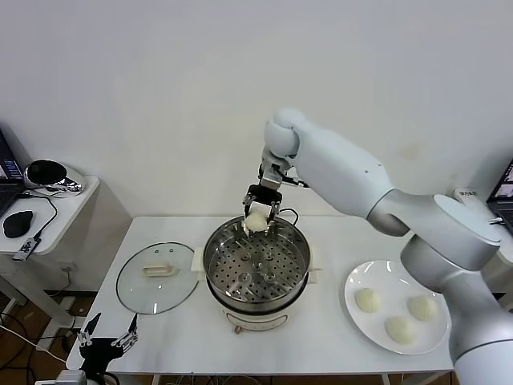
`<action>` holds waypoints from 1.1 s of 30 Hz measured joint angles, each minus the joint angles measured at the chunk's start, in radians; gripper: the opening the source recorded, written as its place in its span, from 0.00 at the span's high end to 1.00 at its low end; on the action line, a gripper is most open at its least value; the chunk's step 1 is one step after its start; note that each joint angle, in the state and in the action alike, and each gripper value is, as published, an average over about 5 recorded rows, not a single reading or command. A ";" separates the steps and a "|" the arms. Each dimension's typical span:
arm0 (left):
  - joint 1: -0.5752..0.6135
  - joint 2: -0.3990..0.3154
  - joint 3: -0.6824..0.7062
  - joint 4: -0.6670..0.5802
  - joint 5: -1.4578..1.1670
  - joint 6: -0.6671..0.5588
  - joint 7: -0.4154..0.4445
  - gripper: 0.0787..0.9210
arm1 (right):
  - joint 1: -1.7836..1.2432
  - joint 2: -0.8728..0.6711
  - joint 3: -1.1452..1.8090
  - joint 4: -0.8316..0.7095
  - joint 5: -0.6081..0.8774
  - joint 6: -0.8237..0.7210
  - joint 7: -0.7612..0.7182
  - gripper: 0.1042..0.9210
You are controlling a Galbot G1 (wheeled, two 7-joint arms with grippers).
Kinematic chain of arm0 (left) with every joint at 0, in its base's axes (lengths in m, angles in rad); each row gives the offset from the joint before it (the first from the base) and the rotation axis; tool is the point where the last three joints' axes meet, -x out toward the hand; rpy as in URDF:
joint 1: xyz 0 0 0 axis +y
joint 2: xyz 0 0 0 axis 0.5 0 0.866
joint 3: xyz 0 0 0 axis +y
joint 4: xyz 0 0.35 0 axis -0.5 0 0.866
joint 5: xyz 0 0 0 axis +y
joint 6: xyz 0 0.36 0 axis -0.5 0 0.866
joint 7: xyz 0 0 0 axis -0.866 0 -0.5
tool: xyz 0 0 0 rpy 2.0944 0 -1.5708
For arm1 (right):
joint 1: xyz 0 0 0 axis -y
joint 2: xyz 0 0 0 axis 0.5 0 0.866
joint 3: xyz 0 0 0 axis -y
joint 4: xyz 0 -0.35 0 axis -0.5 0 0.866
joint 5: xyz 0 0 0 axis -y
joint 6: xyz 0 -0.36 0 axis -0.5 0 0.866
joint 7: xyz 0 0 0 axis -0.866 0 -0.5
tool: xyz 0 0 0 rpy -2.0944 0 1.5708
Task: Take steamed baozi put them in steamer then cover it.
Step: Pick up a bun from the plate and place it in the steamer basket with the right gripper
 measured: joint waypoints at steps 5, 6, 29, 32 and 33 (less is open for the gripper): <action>0.003 0.001 0.002 0.002 0.000 0.000 0.000 0.12 | -0.025 0.019 0.005 -0.007 -0.036 0.020 0.009 0.42; 0.002 0.002 0.003 0.004 0.000 0.000 0.000 0.12 | -0.030 0.023 0.006 -0.010 -0.042 0.023 0.011 0.42; -0.026 0.011 0.017 0.041 -0.005 0.003 0.002 0.12 | -0.106 0.048 0.013 -0.079 -0.139 0.036 0.099 0.24; -0.028 0.013 0.018 0.041 -0.007 0.005 0.003 0.12 | -0.098 0.039 0.016 -0.068 -0.126 0.016 0.094 0.16; -0.029 0.013 0.018 0.041 -0.007 0.005 0.003 0.12 | -0.093 0.035 0.016 -0.061 -0.117 0.007 0.090 0.14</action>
